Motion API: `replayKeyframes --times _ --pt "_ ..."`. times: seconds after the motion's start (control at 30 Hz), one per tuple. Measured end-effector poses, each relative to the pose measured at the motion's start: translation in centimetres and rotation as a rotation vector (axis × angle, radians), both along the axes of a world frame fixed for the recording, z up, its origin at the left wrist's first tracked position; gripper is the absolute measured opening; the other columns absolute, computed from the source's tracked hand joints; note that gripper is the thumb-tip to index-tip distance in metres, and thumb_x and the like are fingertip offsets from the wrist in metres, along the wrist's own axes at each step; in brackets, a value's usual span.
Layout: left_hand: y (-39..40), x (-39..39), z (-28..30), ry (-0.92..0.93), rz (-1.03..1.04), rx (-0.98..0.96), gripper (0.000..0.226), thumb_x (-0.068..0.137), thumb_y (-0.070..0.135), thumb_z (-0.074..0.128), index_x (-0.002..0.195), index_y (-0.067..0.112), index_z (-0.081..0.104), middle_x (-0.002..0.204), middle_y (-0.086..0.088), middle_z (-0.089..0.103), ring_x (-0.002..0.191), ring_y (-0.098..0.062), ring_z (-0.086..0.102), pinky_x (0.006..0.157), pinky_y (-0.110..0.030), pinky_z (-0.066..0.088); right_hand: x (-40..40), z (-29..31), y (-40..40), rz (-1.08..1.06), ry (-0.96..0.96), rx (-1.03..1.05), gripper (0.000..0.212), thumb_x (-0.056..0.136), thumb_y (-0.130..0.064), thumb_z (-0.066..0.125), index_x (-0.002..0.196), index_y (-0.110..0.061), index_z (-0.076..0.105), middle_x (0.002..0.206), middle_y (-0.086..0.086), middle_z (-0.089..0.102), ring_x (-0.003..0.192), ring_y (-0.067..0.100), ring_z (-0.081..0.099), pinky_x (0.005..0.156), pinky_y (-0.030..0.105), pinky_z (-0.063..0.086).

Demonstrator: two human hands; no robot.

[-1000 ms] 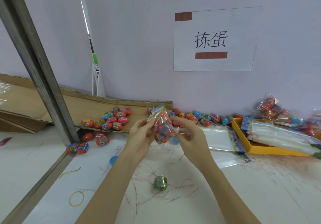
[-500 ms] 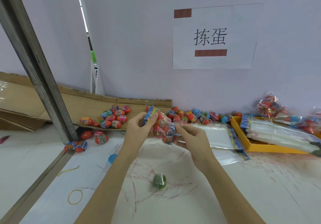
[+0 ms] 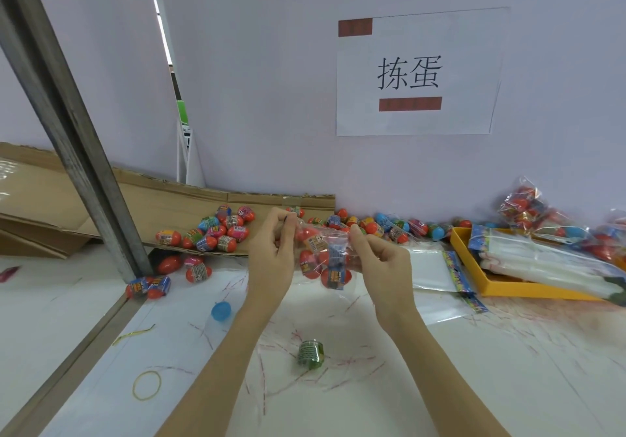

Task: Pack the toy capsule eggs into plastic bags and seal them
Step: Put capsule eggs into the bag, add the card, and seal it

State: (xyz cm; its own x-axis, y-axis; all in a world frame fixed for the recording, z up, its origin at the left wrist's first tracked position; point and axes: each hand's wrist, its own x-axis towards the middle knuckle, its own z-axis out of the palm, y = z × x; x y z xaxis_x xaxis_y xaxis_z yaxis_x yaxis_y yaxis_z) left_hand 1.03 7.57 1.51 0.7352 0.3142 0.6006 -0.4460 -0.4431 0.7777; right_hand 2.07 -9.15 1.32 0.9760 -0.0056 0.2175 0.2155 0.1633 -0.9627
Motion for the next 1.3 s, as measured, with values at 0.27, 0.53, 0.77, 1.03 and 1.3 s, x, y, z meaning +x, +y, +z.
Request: replayKeyframes --times 0.27,0.53,0.77,1.03,1.3 --pt "0.8 0.0 0.2 -0.022 0.027 0.031 0.015 0.108 0.03 0.052 0.101 0.023 0.064 0.074 0.014 0.062 0.065 -0.004 0.061 0.058 -0.023 0.05 0.2 0.1 -0.6 0.074 0.03 -0.058 0.024 0.101 -0.031 0.065 0.102 -0.013 0.081 0.094 0.002 0.08 0.091 0.022 0.077 0.082 0.037 0.064" --pt "1.3 0.0 0.3 -0.004 0.072 -0.089 0.023 0.105 0.04 0.049 0.099 0.023 0.063 0.073 0.022 0.063 0.065 0.003 0.058 0.062 -0.01 0.045 -0.3 0.2 -0.4 0.433 0.222 -0.014 0.031 0.094 -0.044 0.07 0.115 -0.021 0.073 0.105 0.009 0.079 0.093 0.032 0.078 0.07 0.035 0.064" --pt "1.9 0.6 0.1 0.047 0.086 -0.104 0.023 0.105 0.042 0.052 0.096 0.026 0.065 0.071 0.013 0.064 0.061 -0.001 0.056 0.058 -0.015 0.046 -0.2 0.2 -1.1 0.464 0.133 -0.091 0.031 0.086 -0.037 0.075 0.109 -0.017 0.077 0.102 0.012 0.078 0.082 0.018 0.07 0.075 0.023 0.057" --pt "2.6 0.4 0.5 0.392 -0.254 -0.177 0.033 0.103 0.053 0.053 0.119 0.031 0.073 0.109 0.016 0.075 0.105 -0.002 0.068 0.097 -0.031 0.05 0.4 0.4 -1.9 0.368 0.128 -0.13 0.038 0.092 -0.045 0.072 0.09 -0.008 0.075 0.074 0.008 0.055 0.065 0.016 0.047 0.059 0.024 0.041" --pt "0.5 -0.3 0.4 0.394 -0.36 -0.223 0.025 0.095 0.04 0.072 0.093 0.018 0.085 0.092 -0.008 0.08 0.086 -0.02 0.076 0.073 -0.026 0.062 0.1 -0.1 -1.1 0.13 -0.066 -0.428 0.054 0.107 -0.044 0.049 0.068 -0.011 0.066 0.057 -0.003 0.061 0.054 0.011 0.057 0.055 0.017 0.044"
